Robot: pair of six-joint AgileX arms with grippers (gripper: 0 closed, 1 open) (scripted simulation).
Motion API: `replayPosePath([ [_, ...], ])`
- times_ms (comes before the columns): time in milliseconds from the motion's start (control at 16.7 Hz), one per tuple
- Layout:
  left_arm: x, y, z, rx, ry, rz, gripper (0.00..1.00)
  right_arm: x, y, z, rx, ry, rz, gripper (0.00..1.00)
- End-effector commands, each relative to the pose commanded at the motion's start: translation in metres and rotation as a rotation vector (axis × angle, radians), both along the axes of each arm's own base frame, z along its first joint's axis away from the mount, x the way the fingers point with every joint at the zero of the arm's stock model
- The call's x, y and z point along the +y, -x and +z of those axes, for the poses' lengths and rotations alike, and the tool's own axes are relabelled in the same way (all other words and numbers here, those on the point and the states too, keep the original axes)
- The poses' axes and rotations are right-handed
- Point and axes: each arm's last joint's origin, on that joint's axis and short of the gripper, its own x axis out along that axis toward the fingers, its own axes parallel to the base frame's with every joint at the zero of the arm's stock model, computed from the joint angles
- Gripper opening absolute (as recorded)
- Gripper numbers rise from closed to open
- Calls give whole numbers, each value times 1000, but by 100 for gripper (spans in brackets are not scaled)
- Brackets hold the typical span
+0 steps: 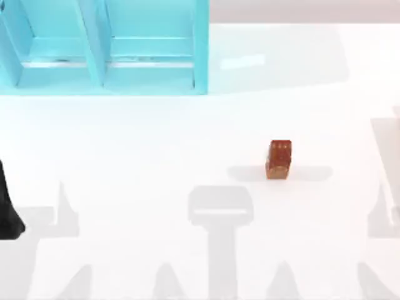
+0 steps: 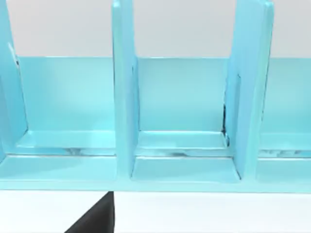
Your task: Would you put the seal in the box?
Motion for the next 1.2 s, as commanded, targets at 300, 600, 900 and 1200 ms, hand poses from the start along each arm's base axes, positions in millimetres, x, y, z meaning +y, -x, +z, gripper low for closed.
replayPosePath([
  [300,0,0,0,0,0,0,100,1,0,13,30,-5,10,100],
  [600,0,0,0,0,0,0,100,8,-15,75,188,-33,48,100],
  [900,0,0,0,0,0,0,100,29,-86,135,546,-55,89,100],
  [1200,0,0,0,0,0,0,100,77,-195,117,1032,-29,90,100],
])
